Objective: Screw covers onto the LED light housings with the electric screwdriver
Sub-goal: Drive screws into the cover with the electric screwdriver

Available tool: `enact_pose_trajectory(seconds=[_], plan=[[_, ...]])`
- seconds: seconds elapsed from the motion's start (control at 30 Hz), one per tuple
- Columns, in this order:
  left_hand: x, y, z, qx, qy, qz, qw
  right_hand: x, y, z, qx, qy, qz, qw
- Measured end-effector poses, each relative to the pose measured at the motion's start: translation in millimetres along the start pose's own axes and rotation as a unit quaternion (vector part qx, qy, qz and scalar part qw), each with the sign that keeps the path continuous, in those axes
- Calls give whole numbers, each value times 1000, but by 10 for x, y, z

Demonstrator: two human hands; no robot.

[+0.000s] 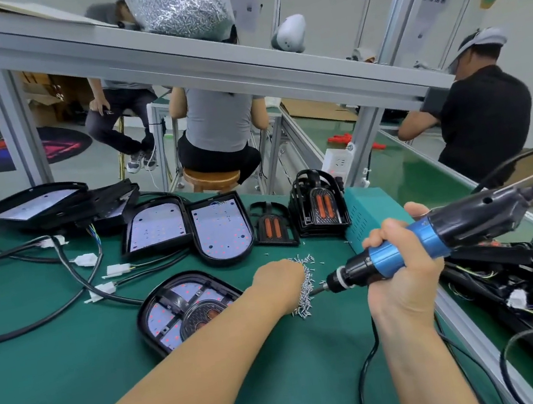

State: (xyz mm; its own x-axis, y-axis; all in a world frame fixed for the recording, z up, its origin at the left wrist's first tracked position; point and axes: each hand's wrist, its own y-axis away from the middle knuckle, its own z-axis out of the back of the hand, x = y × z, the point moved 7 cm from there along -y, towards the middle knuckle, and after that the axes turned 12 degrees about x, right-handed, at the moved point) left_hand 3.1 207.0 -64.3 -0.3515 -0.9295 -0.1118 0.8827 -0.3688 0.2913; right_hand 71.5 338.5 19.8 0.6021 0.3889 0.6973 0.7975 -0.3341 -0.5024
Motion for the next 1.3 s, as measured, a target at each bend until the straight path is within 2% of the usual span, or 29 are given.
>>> enact_pose_trajectory(seconds=[0.3, 0.63, 0.73, 0.8, 0.87, 0.93, 1.0, 1.2, 1.3], plan=[[5, -13, 22, -28, -50, 3, 998, 26, 33, -19, -2, 3, -3, 1000], [12, -27, -21, 11, -56, 11, 998, 102, 27, -47, -2, 4, -6, 1000], [82, 6, 20, -16, 31, 25, 999, 125, 27, -44, -2, 8, -4, 1000], [187, 35, 75, -47, 176, 27, 983, 144, 23, -44, -3, 8, -2, 1000], [316, 84, 122, -73, 352, 7, 933, 164, 23, -52, -4, 2, -1, 1000], [456, 189, 132, -81, 526, -16, 847, 178, 30, -75, -2, -11, -4, 1000], [595, 338, 97, -80, 655, -37, 750, 181, 44, -118, 1, -30, -9, 1000], [881, 875, -131, -76, 833, -81, 542, 181, 129, -376, 29, -126, -21, 991], [945, 1082, -249, -70, 871, -91, 478, 142, 179, -555, 44, -174, -35, 983]])
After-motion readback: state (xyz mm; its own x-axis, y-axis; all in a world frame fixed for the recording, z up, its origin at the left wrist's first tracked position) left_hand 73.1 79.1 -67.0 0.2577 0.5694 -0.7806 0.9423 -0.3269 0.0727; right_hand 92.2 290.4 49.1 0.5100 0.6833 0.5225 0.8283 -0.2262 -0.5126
